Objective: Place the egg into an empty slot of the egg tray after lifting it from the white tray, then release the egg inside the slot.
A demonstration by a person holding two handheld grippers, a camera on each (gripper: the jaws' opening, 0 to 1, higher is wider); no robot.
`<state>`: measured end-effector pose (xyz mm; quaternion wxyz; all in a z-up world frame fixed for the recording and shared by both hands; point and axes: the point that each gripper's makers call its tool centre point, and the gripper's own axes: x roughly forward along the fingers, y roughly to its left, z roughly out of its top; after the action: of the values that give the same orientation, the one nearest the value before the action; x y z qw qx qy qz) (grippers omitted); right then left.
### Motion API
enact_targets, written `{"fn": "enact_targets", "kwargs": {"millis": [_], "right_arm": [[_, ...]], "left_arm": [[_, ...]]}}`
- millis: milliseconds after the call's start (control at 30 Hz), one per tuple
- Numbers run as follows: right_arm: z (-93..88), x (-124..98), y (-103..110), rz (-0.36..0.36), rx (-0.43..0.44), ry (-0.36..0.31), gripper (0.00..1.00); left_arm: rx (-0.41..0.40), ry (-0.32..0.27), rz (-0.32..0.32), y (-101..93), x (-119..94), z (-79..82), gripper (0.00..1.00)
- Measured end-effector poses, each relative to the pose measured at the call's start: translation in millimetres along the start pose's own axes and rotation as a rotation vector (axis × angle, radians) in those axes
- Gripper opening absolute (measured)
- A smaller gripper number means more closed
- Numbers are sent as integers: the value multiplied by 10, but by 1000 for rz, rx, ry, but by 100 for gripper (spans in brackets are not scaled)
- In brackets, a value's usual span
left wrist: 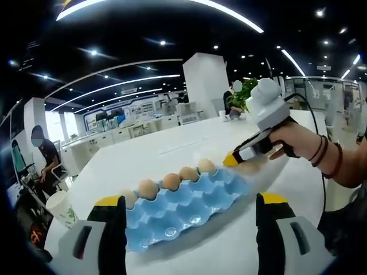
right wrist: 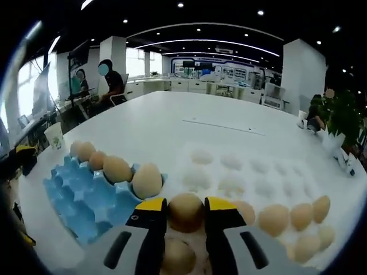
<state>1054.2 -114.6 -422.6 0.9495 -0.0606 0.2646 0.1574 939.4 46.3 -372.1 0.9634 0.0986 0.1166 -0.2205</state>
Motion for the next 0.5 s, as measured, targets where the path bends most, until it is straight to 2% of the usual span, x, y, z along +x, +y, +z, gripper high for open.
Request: {"fn": "enact_targets", "kwargs": {"millis": [300, 500], "right_arm": [[67, -52, -19, 34, 65, -46, 26], [87, -72, 23, 48, 40, -60, 26]], "left_arm": [[-5, 2, 10, 37, -24, -28, 96], [-5, 2, 4, 18, -3, -27, 96]]}}
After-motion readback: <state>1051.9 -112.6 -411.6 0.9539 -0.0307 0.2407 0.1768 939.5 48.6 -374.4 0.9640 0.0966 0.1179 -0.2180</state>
